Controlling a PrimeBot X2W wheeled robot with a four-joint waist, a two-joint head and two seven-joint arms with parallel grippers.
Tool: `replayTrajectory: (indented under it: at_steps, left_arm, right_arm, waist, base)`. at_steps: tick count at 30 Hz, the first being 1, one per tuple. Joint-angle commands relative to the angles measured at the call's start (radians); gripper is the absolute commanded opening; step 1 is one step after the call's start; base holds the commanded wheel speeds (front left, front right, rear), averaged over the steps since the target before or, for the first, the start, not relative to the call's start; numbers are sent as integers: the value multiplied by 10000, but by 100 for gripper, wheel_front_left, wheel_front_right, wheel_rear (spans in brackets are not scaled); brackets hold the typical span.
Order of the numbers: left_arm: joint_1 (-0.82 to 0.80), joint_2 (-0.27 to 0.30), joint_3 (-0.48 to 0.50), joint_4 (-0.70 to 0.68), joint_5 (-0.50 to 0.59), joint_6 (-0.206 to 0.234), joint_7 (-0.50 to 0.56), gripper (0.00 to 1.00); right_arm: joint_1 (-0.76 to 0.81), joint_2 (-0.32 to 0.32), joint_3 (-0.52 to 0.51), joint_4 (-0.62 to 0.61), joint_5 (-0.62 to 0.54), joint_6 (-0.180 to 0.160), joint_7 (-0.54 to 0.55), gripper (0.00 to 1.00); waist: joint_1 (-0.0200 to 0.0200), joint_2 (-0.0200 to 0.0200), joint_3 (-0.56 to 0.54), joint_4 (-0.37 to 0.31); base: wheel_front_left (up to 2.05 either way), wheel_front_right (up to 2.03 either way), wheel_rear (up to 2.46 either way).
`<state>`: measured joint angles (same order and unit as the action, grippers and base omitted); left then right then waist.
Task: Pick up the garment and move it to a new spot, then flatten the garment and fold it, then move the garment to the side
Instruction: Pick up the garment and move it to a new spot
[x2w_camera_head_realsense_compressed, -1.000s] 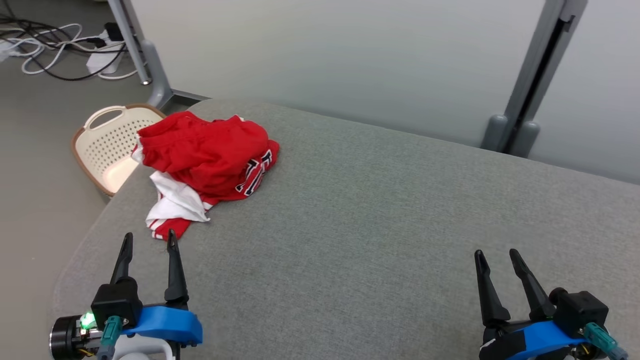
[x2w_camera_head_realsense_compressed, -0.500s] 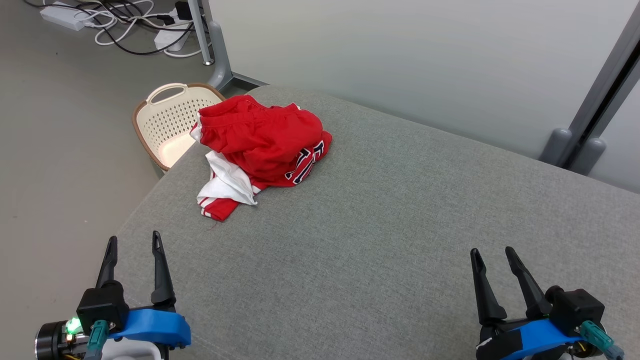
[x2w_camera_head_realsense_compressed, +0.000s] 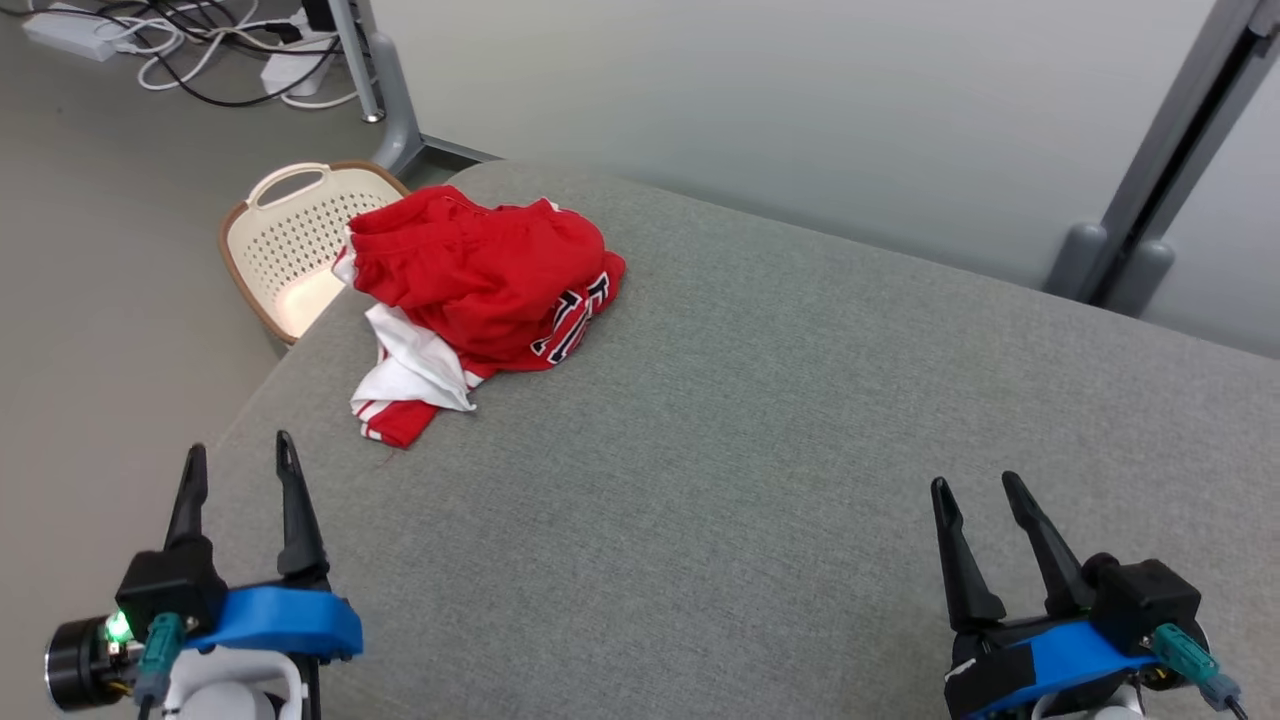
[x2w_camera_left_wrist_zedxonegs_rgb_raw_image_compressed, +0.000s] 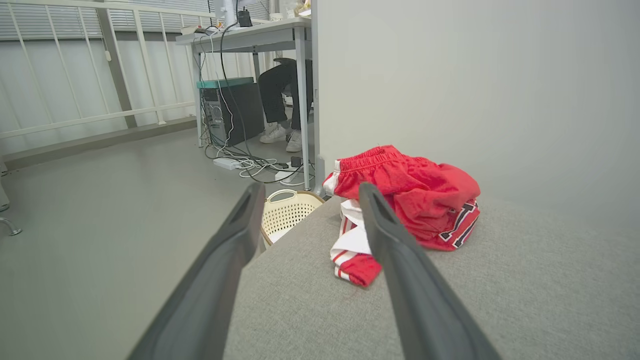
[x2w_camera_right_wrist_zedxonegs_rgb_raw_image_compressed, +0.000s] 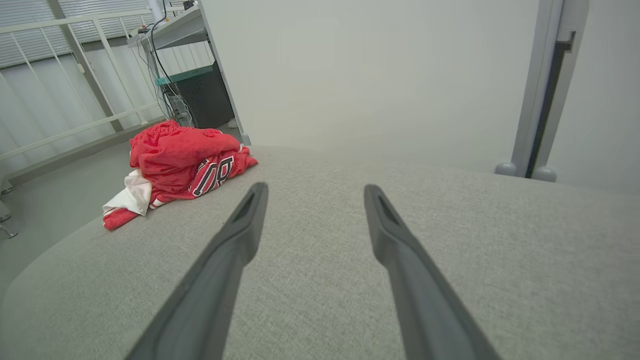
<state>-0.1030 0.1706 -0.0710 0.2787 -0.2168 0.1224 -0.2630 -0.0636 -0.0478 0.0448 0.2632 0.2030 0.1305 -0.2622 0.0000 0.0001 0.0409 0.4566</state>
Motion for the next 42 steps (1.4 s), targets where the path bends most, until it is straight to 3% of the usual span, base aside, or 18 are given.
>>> replayTrajectory:
  at_steps: [1,9,21,32,42]
  left_arm:
    - [-361,61,72,-9,-15,-52,-27,100]
    - [-2277,421,779,427,-440,-362,-27,100]
    - [-5394,1876,1569,2329,-708,-890,42,100]
    - [-6831,2842,1305,5093,-696,-1421,1248,100]
    - [-7065,2773,1071,6928,-1152,-1928,3307,100]
  right_arm:
    - [-165,-46,17,-98,-129,5,-40,100]
    - [-678,-45,-51,-741,-657,5,105,100]
    - [-1322,-40,-488,-2126,-1365,5,429,100]
    - [-1466,-37,-690,-2753,-1474,5,545,100]
    - [-1376,-39,-630,-2733,-1456,5,532,100]
  waist:
    - [0,-1,284,-337]
    - [0,-1,1412,-1667]
    - [0,-1,3550,-3383]
    - [0,-1,4204,-3881]
    - [0,-1,4076,-3792]
  base:
    - [0,0,0]
    - [0,0,0]
    - [0,0,0]
    - [0,0,0]
    - [0,0,0]
